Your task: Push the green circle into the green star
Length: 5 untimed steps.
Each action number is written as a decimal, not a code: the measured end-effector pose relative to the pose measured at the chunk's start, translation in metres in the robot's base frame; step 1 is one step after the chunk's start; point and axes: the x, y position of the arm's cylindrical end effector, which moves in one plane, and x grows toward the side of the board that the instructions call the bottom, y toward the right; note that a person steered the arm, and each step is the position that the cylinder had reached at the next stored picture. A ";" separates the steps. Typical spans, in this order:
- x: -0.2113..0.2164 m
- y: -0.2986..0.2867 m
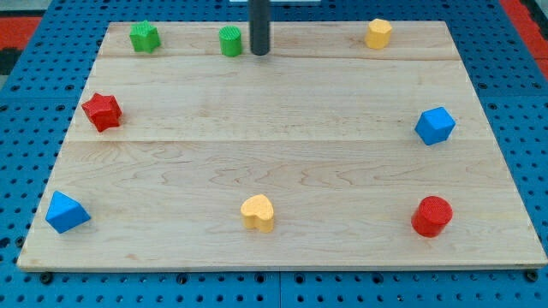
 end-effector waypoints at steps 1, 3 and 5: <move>-0.008 -0.048; -0.010 -0.008; -0.065 -0.111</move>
